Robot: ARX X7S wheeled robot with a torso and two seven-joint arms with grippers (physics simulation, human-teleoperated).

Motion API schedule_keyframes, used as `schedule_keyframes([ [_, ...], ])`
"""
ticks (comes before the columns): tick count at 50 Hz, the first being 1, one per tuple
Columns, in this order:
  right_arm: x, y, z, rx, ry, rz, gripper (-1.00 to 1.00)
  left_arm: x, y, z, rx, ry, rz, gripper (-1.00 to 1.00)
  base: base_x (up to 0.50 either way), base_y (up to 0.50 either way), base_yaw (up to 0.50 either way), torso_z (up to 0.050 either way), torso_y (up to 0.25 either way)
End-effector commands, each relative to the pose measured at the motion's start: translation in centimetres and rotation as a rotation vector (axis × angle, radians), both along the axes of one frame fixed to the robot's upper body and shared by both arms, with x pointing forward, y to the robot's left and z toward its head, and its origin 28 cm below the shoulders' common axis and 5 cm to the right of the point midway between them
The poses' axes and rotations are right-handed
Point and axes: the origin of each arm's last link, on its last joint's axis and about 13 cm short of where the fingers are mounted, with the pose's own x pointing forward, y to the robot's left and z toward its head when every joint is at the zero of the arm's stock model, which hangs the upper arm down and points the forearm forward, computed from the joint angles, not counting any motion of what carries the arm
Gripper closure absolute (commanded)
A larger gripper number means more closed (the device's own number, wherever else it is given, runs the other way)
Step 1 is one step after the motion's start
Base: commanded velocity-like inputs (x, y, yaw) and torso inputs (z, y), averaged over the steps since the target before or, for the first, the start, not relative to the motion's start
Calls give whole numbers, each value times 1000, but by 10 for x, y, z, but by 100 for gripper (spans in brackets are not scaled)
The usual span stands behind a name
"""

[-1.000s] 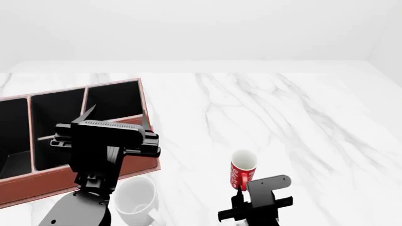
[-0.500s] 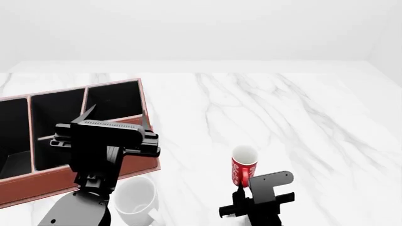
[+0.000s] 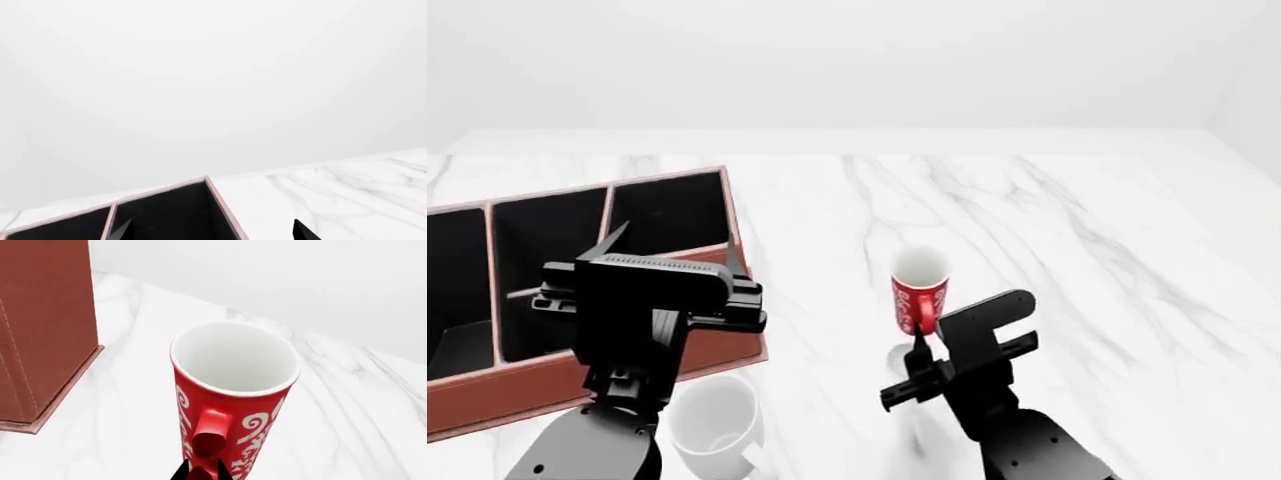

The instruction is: Pick up the red mug and place it to the right of the caddy.

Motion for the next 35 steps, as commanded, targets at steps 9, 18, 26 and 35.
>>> schedule_keyframes([
  [9, 45, 33, 8, -3, 82, 269, 100, 1, -1, -1, 5, 2, -2, -100, 0, 0, 0, 0, 0],
  [18, 53, 53, 1, -1, 111, 316, 100, 2, 0, 0, 2, 3, -1, -100, 0, 0, 0, 0, 1],
  [26, 55, 66, -1, 12, 128, 343, 100, 2, 0, -1, 3, 4, -2, -100, 0, 0, 0, 0, 0],
  [35, 63, 81, -9, 18, 145, 349, 100, 1, -1, -1, 8, 5, -7, -100, 0, 0, 0, 0, 1],
])
